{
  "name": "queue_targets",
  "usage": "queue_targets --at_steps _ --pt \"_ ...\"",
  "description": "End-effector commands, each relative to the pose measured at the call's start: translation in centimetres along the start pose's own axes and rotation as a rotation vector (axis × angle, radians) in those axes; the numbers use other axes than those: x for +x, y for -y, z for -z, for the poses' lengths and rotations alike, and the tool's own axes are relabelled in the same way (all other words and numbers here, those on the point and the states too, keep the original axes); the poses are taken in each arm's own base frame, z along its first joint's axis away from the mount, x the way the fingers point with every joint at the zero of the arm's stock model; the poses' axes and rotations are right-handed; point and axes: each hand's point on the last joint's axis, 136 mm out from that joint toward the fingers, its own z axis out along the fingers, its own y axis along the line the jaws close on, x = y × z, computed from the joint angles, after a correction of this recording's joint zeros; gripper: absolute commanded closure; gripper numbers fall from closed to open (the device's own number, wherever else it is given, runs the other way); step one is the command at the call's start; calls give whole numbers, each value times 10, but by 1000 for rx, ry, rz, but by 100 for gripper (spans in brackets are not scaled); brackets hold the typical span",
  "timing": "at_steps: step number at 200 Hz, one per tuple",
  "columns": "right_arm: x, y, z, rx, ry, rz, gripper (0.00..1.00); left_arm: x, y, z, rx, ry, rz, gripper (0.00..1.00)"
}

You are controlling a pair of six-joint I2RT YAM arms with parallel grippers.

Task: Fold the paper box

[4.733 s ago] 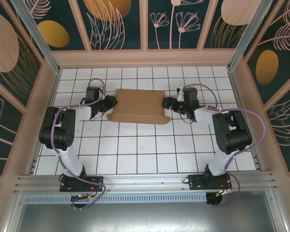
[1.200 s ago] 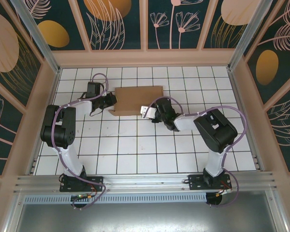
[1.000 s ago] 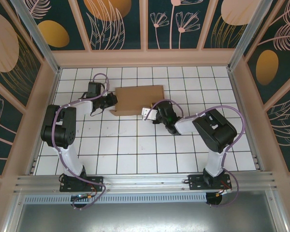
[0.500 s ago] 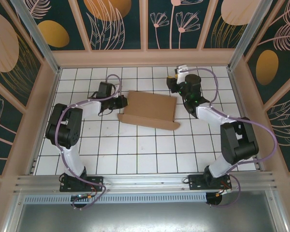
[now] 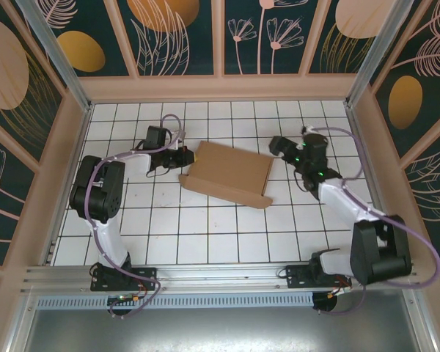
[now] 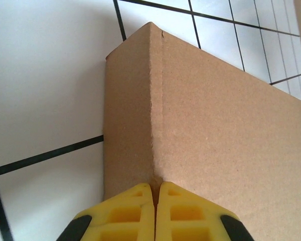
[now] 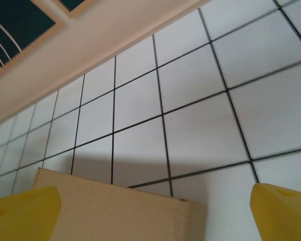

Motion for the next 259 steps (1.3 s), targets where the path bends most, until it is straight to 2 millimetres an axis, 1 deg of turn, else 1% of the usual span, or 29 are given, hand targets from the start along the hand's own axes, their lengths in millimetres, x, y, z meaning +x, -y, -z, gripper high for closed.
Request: queue_targets --at_steps 1,13,23,35,46,55,61,69,77,90,106,112,128,140,156,173,186,200,214,220,231,242,259 --pt "6 -1 6 -144 -56 -183 9 21 -36 -1 -49 -55 88 95" --pt "15 7 2 -91 -84 -219 13 26 -41 -5 -47 -72 105 95" --pt "24 8 1 -106 -107 -258 15 29 -43 -7 -45 -85 114 95" --pt "33 1 -1 -162 -166 -285 13 31 -45 -7 -50 -87 116 95" --pt "46 -17 -3 -275 -265 -271 11 31 -45 -7 -53 -85 112 95" --pt "55 -23 -4 -307 -294 -261 4 31 -46 -8 -53 -87 114 95" --pt "59 -21 -6 -286 -292 -270 1 31 -45 -8 -51 -89 115 95" --pt "64 -15 -8 -262 -290 -299 1 32 -46 -9 -52 -93 118 96" --pt "68 -15 -9 -294 -302 -306 1 33 -48 -10 -54 -96 119 96" --pt "82 -9 -12 -294 -349 -305 1 35 -50 -11 -57 -101 124 96" --pt "102 -10 -15 -308 -410 -288 1 35 -49 -12 -49 -100 128 96" --pt "110 -8 -17 -300 -437 -297 1 35 -49 -12 -49 -101 130 96" --pt "127 -10 -19 -332 -487 -331 2 34 -48 -12 -44 -98 131 96" --pt "135 -13 -20 -367 -506 -358 3 35 -48 -12 -43 -99 132 97" --pt "142 -18 -20 -406 -532 -386 6 37 -49 -13 -37 -103 136 99" --pt "146 -28 -21 -462 -553 -399 10 37 -49 -14 -35 -104 138 99" --pt "147 -35 -22 -504 -562 -423 17 38 -48 -14 -28 -104 145 99" --pt "146 -41 -21 -543 -564 -463 25 36 -43 -13 -10 -94 151 99" --pt "142 -45 -18 -586 -553 -494 34 29 -36 -9 2 -74 149 97" --pt "141 -46 -17 -593 -548 -505 36 26 -33 -6 9 -62 148 96" --pt "140 -47 -16 -601 -540 -517 36 20 -24 -1 31 -39 147 95" --pt "141 -46 -17 -593 -542 -519 34 16 -19 2 47 -29 152 95" --pt "144 -33 -25 -500 -533 -481 26 20 -26 -1 20 -47 159 96"
